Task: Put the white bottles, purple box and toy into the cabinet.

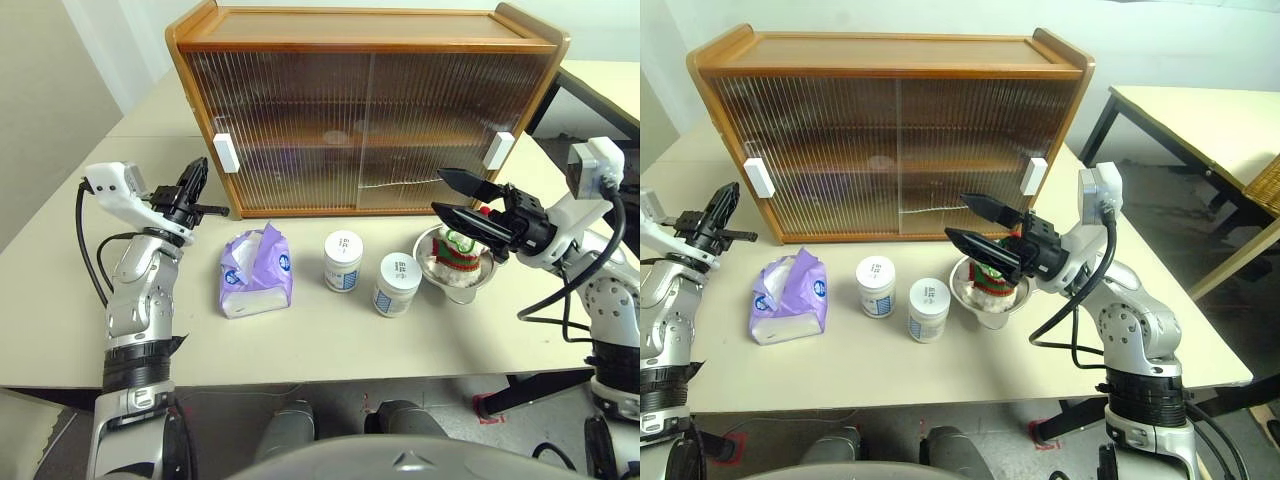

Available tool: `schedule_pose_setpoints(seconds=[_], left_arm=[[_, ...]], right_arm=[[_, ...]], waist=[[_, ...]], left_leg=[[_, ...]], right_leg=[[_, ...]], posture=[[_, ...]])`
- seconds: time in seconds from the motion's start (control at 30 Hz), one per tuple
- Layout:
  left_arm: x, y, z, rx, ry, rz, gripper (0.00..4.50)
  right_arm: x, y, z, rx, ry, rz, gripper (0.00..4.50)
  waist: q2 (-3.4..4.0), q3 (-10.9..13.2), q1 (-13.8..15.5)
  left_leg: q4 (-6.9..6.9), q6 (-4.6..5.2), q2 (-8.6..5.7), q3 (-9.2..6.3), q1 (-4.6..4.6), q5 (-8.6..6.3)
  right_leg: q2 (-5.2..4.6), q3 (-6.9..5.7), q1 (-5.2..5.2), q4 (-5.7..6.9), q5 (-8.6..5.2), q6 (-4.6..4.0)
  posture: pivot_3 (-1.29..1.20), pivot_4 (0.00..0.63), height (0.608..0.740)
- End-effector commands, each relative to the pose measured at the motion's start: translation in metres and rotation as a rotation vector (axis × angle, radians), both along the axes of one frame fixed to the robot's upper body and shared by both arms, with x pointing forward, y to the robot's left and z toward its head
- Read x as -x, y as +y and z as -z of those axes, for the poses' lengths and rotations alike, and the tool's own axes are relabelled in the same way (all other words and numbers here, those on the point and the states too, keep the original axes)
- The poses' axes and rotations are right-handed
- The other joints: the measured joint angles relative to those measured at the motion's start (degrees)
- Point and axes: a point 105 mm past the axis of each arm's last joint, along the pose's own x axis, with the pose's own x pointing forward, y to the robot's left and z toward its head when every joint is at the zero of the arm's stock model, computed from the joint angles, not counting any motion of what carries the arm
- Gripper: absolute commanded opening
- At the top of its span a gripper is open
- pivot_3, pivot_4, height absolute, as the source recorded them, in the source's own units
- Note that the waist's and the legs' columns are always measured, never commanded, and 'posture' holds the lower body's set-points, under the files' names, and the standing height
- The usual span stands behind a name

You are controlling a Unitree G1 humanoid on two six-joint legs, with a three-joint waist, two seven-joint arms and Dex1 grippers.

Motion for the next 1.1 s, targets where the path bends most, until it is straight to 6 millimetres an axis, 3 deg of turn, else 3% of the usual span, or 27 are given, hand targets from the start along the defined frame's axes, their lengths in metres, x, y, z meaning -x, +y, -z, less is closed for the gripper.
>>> schedule_pose_setpoints(seconds=[0.03, 0.67, 1.1], left_arm=[[-0.004, -0.005, 0.001, -0.008, 0.018, 0.028, 0.02], [-0.012, -0.024, 0.005, -0.027, 0.059, 0.146, 0.02], [0.011, 0.003, -0.001, -0.001, 0.010, 0.012, 0.02]], right_arm=[[0.000, 0.001, 0.000, 0.007, -0.010, 0.008, 4.50], [0.003, 0.003, -0.001, -0.001, -0.022, 0.032, 4.50], [0.000, 0.002, -0.001, 0.002, -0.019, 0.030, 4.50]], waist=[[0.00, 0.00, -0.02], [-0.01, 0.00, -0.45], [-0.01, -0.01, -1.08]], left_leg=[[0.00, 0.00, 0.00, 0.00, 0.00, 0.00], [0.03, 0.01, 0.25, 0.01, -0.01, 0.00], [0.06, 0.01, 0.00, 0.01, -0.01, 0.01]], right_leg=[[0.00, 0.00, 0.00, 0.00, 0.00, 0.00], [0.00, 0.02, 0.00, -0.01, 0.09, 0.11], [0.05, 0.01, 0.00, -0.04, 0.10, 0.11]], posture=[[-0.10, 0.032, 0.740], [-0.13, 0.020, 0.740], [-0.11, 0.020, 0.740]])
